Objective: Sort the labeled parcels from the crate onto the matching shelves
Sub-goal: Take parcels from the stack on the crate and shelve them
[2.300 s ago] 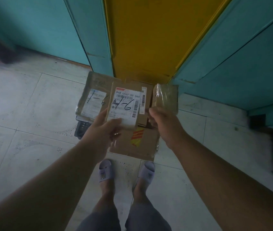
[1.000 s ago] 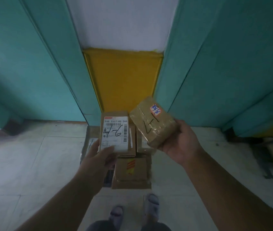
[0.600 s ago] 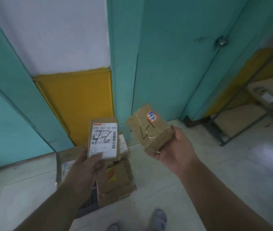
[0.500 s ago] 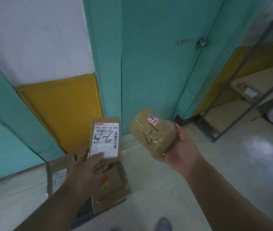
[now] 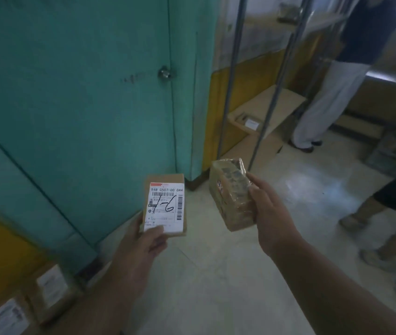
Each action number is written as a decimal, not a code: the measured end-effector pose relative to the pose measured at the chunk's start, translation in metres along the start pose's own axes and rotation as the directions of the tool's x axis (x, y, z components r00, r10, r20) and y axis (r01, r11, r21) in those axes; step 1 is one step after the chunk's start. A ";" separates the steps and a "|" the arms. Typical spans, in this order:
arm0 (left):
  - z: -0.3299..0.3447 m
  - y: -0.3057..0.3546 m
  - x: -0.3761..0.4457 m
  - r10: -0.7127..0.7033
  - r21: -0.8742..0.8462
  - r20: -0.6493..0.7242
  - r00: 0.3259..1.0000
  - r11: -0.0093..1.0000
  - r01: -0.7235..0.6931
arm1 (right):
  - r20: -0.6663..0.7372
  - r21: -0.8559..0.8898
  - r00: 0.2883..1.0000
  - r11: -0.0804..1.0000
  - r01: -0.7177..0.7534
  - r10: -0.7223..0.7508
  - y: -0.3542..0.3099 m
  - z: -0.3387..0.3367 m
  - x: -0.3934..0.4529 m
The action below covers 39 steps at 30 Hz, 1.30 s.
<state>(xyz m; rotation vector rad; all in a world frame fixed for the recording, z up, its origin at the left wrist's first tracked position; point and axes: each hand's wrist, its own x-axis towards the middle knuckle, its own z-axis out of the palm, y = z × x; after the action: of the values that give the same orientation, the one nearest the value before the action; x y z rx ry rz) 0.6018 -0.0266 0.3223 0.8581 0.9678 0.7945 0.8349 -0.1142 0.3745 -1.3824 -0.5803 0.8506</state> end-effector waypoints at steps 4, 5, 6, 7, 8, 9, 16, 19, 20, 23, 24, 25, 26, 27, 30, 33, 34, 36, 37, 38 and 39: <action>0.070 -0.013 0.046 -0.035 0.075 0.078 0.996 0.997 0.029 | -0.071 0.028 0.997 0.999 -0.019 0.021 -0.009 -0.059 0.047; 0.083 -0.017 0.062 -0.040 0.092 0.089 0.995 0.995 0.032 | -0.089 0.051 0.995 0.998 -0.033 0.037 -0.008 -0.072 0.060; 0.096 -0.019 0.078 -0.043 0.108 0.102 0.994 0.994 0.032 | -0.095 0.082 0.994 0.996 -0.042 0.050 -0.007 -0.083 0.073; 0.110 -0.021 0.094 -0.046 0.124 0.116 0.992 0.992 0.032 | -0.097 0.121 0.993 0.991 -0.050 0.062 -0.007 -0.094 0.086; 0.126 -0.023 0.111 -0.052 0.139 0.132 0.990 0.990 0.033 | -0.106 0.157 0.992 0.986 -0.057 0.074 -0.007 -0.105 0.100; 0.142 -0.024 0.130 -0.056 0.158 0.156 0.986 0.987 0.031 | -0.128 0.179 0.989 0.982 -0.056 0.080 -0.007 -0.118 0.114; 0.294 -0.027 0.233 -0.137 0.244 0.351 0.926 0.968 0.051 | -0.310 0.236 0.944 0.971 -0.039 0.113 -0.048 -0.225 0.189; 0.370 -0.041 0.264 -0.183 0.281 0.416 0.891 0.957 0.065 | -0.375 0.281 0.921 0.960 0.007 0.103 -0.062 -0.280 0.215; 0.395 -0.048 0.274 -0.192 0.296 0.427 0.884 0.953 0.064 | -0.386 0.290 0.917 0.957 0.017 0.100 -0.063 -0.299 0.225; 0.476 -0.067 0.305 -0.175 0.300 0.480 0.860 0.954 0.027 | -0.428 0.319 0.900 0.946 0.062 0.085 -0.068 -0.361 0.264; 0.502 -0.071 0.313 -0.158 0.290 0.480 0.863 0.957 0.014 | -0.433 0.319 0.898 0.945 0.068 0.081 -0.072 -0.382 0.279; 0.529 -0.074 0.320 -0.142 0.276 0.472 0.870 0.961 0.007 | -0.430 0.313 0.900 0.947 0.067 0.078 -0.079 -0.402 0.294; 0.556 -0.074 0.327 -0.123 0.260 0.464 0.877 0.966 -0.002 | -0.428 0.309 0.900 0.949 0.067 0.076 -0.088 -0.423 0.310; 0.580 -0.073 0.332 -0.108 0.248 0.454 0.884 0.969 -0.009 | -0.427 0.311 0.901 0.948 0.064 0.079 -0.099 -0.441 0.324; 0.642 -0.064 0.347 -0.061 0.201 0.440 0.896 0.979 -0.032 | -0.402 0.299 0.912 0.953 0.045 0.083 -0.131 -0.491 0.371; 0.690 -0.055 0.373 -0.012 0.185 0.422 0.906 0.980 -0.073 | -0.350 0.285 0.934 0.958 0.037 0.068 -0.155 -0.526 0.425; 0.705 -0.052 0.385 0.008 0.168 0.407 0.913 0.982 -0.084 | -0.334 0.279 0.941 0.959 0.045 0.053 -0.159 -0.534 0.446; 0.728 -0.051 0.415 0.028 0.167 0.377 0.926 0.981 -0.098 | -0.316 0.274 0.948 0.960 0.053 0.038 -0.165 -0.547 0.488; 0.738 -0.050 0.431 0.034 0.175 0.370 0.928 0.979 -0.105 | -0.311 0.272 0.950 0.960 0.068 0.021 -0.166 -0.553 0.509; 0.748 -0.049 0.448 0.042 0.184 0.364 0.930 0.976 -0.116 | -0.304 0.266 0.953 0.960 0.090 -0.005 -0.166 -0.559 0.530; 0.758 -0.047 0.467 0.046 0.193 0.357 0.933 0.974 -0.122 | -0.301 0.262 0.953 0.959 0.110 -0.027 -0.168 -0.565 0.551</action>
<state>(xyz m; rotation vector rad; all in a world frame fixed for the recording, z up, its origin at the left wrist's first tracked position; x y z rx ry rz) 1.4712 0.1677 0.3511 1.1899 0.7071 0.5887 1.6342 -0.0101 0.3994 -1.1961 -0.2649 0.6255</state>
